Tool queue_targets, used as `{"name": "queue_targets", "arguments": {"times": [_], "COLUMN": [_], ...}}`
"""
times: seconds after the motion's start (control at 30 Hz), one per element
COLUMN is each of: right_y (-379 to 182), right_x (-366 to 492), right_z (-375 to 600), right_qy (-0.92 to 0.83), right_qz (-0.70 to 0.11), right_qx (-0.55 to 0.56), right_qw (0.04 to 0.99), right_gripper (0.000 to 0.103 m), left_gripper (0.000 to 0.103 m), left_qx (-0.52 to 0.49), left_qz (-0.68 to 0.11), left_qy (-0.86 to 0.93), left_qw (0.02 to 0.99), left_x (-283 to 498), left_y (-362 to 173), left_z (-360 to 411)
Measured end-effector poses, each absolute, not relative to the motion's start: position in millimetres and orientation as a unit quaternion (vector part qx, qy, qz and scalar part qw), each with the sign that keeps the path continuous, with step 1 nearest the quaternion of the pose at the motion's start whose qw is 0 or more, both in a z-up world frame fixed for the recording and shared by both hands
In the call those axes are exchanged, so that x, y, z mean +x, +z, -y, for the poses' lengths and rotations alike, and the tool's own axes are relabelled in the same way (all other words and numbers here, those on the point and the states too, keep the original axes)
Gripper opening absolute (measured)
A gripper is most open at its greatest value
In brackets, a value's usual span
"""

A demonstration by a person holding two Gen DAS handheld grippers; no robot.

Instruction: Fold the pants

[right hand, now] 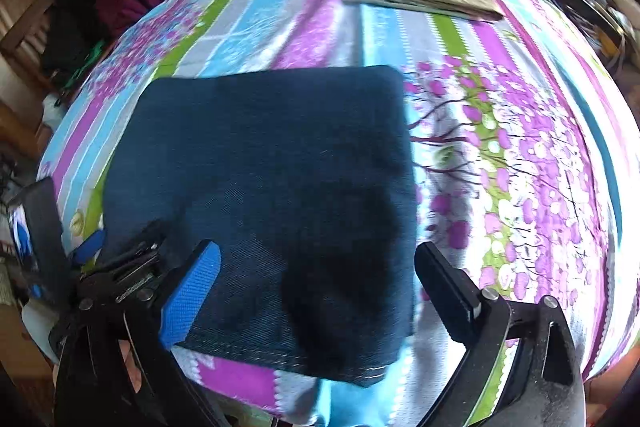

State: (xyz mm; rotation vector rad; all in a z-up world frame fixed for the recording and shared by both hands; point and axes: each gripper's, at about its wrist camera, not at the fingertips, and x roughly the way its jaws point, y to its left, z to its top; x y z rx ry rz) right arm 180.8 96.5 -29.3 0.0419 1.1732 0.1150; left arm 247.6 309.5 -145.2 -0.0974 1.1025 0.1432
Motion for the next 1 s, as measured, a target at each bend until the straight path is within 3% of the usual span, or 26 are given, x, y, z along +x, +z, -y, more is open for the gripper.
{"name": "queue_targets", "arguments": {"times": [0.23,0.6,1.0], "right_y": [-78.4,-89.8,-89.6], "right_x": [192.0,161.6,169.6], "right_z": [-121.0,-121.3,-117.7], "right_qy": [0.05,0.024,0.016], "right_qz": [-0.588,-0.533,-0.531], "right_qx": [-0.04,-0.036,-0.032], "right_qw": [0.806,0.845,0.847], "right_gripper": [0.103,0.103,0.103], "left_gripper": [0.103,0.103,0.103], "left_qx": [-0.035,-0.035,-0.04], "left_qz": [-0.535,-0.537,-0.549], "left_qy": [0.06,0.062,0.078], "left_qw": [0.842,0.841,0.831], "left_x": [250.8,251.6,255.1], "left_y": [-144.8,-144.8,-146.9], "left_z": [-309.4,-310.5,-309.6]}}
